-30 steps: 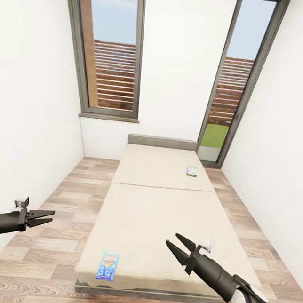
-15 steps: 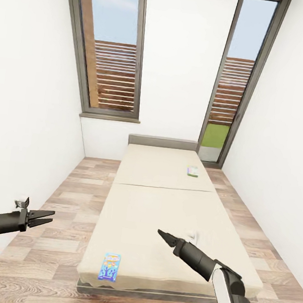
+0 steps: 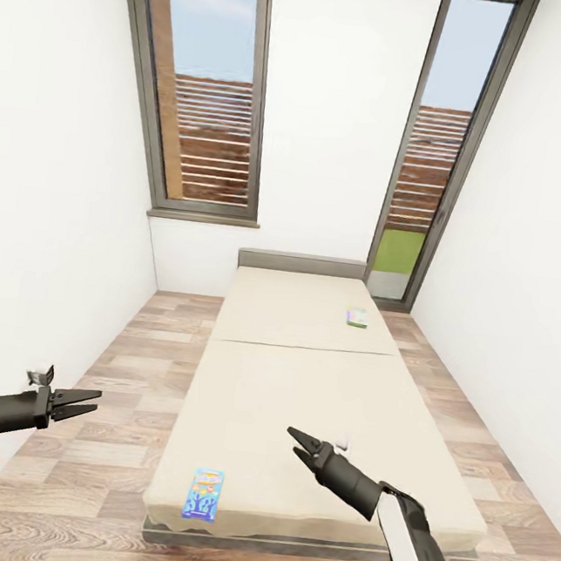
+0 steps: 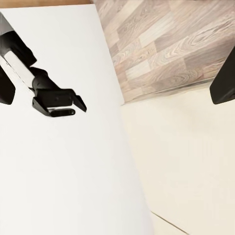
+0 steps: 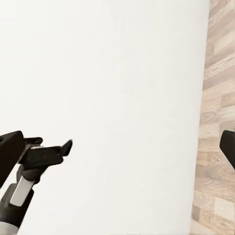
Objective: Put all the toys in the child's room - the three board games (two on the bed and one on the table), the two jigsaw puzzles on the table, and the tennis ball on the table - inside the toy box on the table in the child's room.
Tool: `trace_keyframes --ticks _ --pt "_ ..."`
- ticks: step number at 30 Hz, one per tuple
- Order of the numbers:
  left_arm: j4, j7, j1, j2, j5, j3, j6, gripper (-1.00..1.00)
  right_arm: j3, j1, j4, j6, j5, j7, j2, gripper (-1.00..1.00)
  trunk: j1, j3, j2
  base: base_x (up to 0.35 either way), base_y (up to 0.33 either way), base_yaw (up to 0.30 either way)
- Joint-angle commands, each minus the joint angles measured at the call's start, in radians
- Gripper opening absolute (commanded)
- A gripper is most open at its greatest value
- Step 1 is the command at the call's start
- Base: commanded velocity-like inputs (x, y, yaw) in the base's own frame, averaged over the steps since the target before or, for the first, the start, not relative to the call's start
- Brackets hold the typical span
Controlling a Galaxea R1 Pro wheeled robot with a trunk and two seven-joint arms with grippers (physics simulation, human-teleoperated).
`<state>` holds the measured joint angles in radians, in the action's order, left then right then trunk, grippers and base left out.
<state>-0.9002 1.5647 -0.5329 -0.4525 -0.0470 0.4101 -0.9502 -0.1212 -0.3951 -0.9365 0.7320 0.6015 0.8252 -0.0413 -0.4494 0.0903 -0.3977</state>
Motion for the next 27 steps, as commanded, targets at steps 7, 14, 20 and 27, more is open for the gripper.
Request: trace_keyframes --ticks 7,14,20,27 --pt "0.0 0.006 -0.001 0.0 -0.005 0.0 -0.011 1.0 -0.005 0.001 0.202 0.013 0.1 0.031 0.029 1.0 -0.001 0.002 -0.002 0.0 0.073 0.0" --pt "0.0 0.006 -0.001 0.0 -0.005 0.003 -0.01 1.0 0.003 0.0 0.465 -0.088 0.115 0.036 0.032 1.0 -0.001 0.002 -0.002 0.0 0.02 0.0" --pt "0.0 0.006 -0.001 0.0 -0.005 0.004 -0.011 1.0 0.004 -0.001 0.615 -0.223 0.115 0.033 0.03 1.0 -0.001 0.002 -0.002 0.0 0.004 0.0" --pt "0.0 0.006 -0.001 0.0 -0.005 0.0 -0.011 1.0 0.007 -0.001 0.664 -0.283 0.109 0.032 0.023 1.0 -0.001 0.002 -0.002 -0.012 0.042 0.0"
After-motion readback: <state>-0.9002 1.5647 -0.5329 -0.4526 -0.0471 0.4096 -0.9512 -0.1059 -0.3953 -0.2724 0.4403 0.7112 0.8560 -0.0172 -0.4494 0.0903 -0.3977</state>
